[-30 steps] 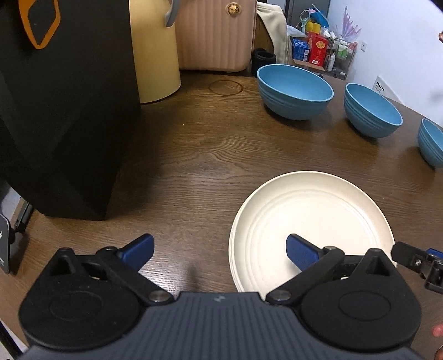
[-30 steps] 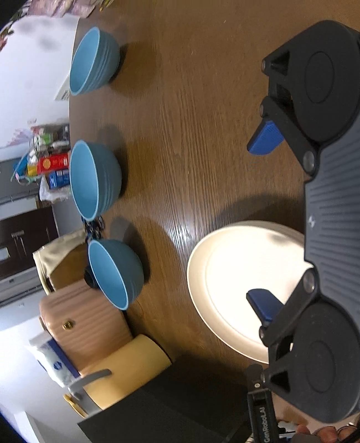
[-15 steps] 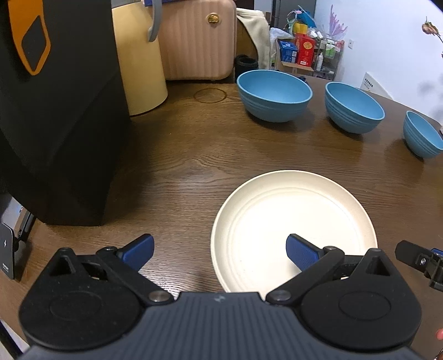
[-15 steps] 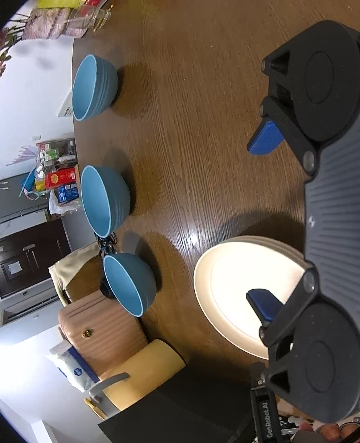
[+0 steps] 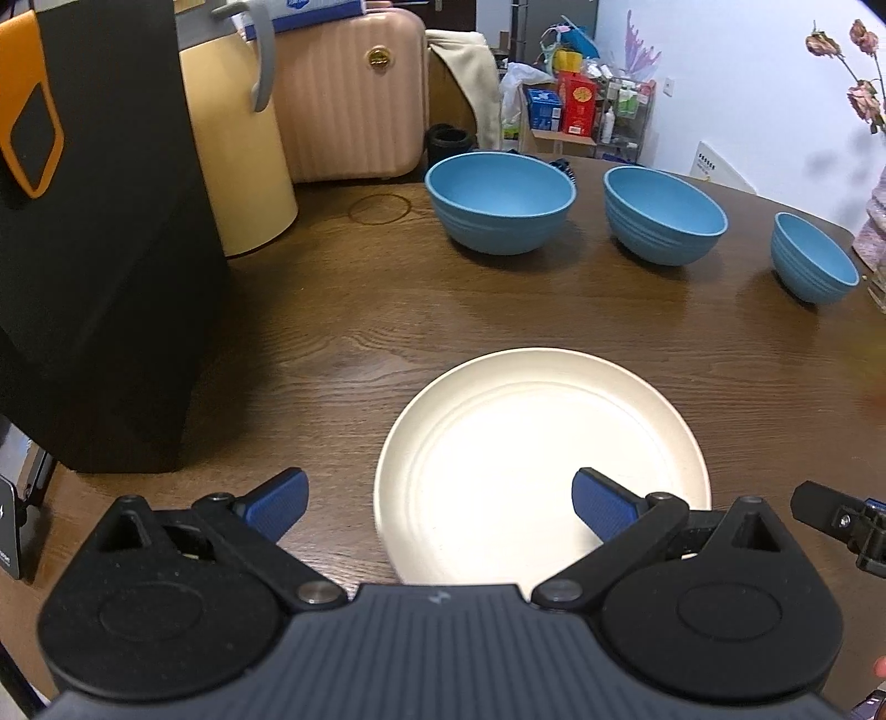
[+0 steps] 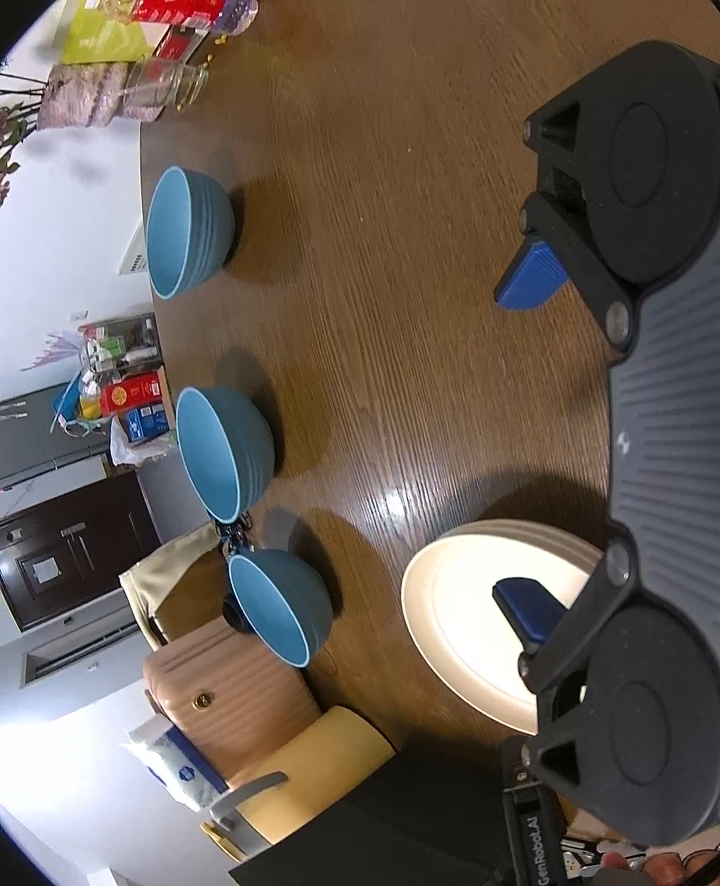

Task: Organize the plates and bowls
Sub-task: 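Move both open tools toward the large light-blue bowl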

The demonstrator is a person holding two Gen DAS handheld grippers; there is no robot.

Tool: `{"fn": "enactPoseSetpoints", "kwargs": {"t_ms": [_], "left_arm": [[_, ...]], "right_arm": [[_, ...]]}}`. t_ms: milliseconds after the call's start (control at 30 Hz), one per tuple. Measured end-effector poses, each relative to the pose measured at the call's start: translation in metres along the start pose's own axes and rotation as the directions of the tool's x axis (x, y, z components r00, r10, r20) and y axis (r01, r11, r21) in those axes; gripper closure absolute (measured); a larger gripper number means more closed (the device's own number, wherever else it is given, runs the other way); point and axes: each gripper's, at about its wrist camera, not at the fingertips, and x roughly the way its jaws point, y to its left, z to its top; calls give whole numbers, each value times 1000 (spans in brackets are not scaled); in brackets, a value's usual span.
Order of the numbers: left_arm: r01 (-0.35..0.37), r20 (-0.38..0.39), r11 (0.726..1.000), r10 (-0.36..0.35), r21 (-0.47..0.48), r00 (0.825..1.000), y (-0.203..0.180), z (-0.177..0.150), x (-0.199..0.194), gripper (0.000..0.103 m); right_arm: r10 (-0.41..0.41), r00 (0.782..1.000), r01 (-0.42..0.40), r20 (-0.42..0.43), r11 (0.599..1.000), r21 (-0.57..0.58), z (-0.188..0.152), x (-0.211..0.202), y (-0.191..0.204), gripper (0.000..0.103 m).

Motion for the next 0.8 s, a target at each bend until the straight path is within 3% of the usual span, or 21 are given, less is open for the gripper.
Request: {"fn": "enactPoseSetpoints", "kwargs": {"t_ms": [333,800], "left_arm": [[26,29,1000,-25,-10,999,-17,14,-15,0],[-14,77,999,16,-36,997,-59,31,-40,0]], "right_arm": [[-27,999,28,33,999,-20,26,-20,-7,0],[-12,1000,11,28,999,30,63,-35,-45,0]]}}
